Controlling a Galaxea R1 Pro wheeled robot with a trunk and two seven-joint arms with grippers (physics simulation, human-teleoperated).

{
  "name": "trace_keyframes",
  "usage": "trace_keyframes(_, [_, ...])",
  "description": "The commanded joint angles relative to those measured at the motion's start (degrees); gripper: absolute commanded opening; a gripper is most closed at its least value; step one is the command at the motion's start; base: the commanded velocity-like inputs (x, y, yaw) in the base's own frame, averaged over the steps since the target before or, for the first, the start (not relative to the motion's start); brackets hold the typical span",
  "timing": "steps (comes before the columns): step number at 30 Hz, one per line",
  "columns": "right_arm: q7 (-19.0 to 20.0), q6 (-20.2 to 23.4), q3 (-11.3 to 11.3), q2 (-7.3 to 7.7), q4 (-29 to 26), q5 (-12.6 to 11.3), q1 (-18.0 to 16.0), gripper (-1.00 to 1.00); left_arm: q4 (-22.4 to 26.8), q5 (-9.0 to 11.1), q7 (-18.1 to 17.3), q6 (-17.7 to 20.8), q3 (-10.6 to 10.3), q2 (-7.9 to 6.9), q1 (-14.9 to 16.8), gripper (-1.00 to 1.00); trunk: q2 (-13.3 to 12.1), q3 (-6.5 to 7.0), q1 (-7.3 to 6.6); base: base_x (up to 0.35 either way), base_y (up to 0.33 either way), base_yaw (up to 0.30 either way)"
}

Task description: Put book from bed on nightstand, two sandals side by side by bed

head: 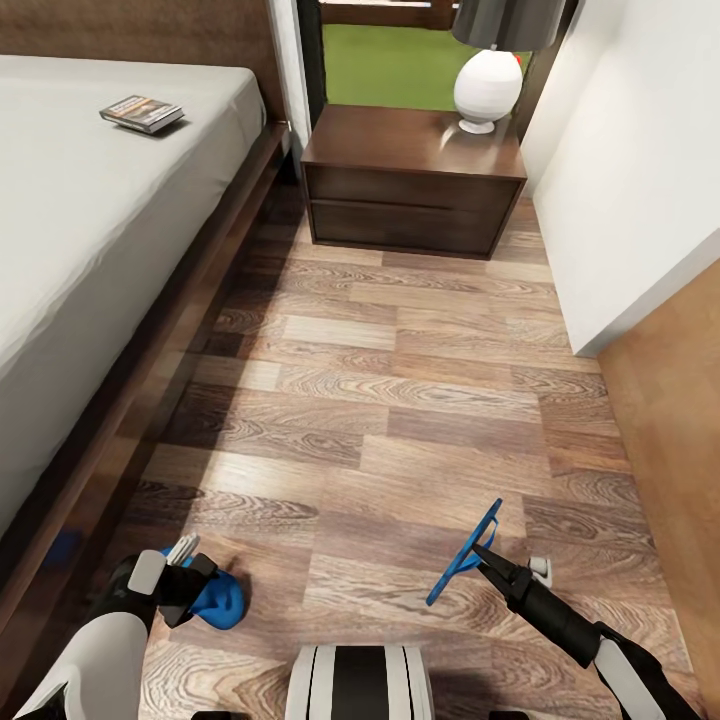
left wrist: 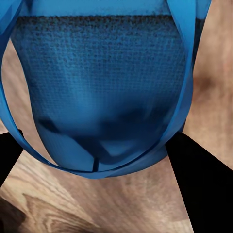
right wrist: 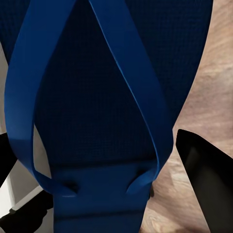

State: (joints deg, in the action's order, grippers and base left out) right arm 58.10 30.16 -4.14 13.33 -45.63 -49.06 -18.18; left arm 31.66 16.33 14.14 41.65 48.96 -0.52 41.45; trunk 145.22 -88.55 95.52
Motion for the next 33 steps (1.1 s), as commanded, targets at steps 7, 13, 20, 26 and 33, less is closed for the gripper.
trace_keyframes(7, [0.0, 0.5, 0.0, 0.03, 0.0, -0.4, 0.0, -1.00, 0.1, 0.6, 0.4, 0.2, 0.1, 0.00, 0.0, -1.00, 0.0, -0.03, -0.01, 0.000, 0.000, 0.000])
trace_keyframes(13, [0.0, 0.5, 0.0, 0.01, 0.1, -0.4, 0.0, -1.00, 0.1, 0.5, 0.4, 0.2, 0.1, -0.14, 0.0, -1.00, 0.0, -0.03, -0.01, 0.000, 0.000, 0.000])
trace_keyframes(20, [-0.1, 0.4, 0.0, 0.02, 0.1, -0.4, 0.0, -1.00, 0.0, 0.5, 0.3, 0.3, 0.1, -0.42, 0.0, 1.00, 0.0, -0.03, -0.01, 0.000, 0.000, 0.000])
trace_keyframes(26, [-0.1, 0.4, 0.0, -0.02, 0.2, -0.4, 0.0, -1.00, 0.0, 0.5, 0.3, 0.4, 0.0, -0.51, 0.0, 1.00, 0.0, -0.03, -0.01, 0.000, 0.000, 0.000])
trace_keyframes(33, [-0.1, 0.4, 0.0, -0.03, 0.2, -0.4, 0.0, -1.00, 0.0, 0.4, 0.4, 0.4, 0.0, -0.53, 0.0, 1.00, 0.0, -0.03, -0.01, 0.000, 0.000, 0.000])
